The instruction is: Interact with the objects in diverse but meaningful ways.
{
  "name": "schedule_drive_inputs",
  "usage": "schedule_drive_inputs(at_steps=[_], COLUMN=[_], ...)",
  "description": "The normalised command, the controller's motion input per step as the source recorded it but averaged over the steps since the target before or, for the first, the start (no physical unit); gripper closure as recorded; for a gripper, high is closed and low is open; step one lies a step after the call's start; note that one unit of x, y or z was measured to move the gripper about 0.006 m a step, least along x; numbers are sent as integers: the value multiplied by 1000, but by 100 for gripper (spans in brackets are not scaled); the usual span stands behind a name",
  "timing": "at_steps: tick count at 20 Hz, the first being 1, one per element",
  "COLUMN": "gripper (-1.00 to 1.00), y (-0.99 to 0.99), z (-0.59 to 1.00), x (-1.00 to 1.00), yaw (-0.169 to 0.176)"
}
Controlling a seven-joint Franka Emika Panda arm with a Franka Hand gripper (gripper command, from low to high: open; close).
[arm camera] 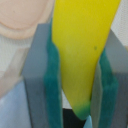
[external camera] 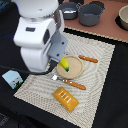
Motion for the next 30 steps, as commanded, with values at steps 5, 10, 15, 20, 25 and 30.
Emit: schedule_drive_inputs(at_steps=[5,10,15,20,25,30], gripper=[100,100,100,100,100,100], y=[474,537,633,637,631,658], z=[0,4,43,63,66,18], x=[674,580,442,324,314,321], yaw=[0,0,0,0,0,0])
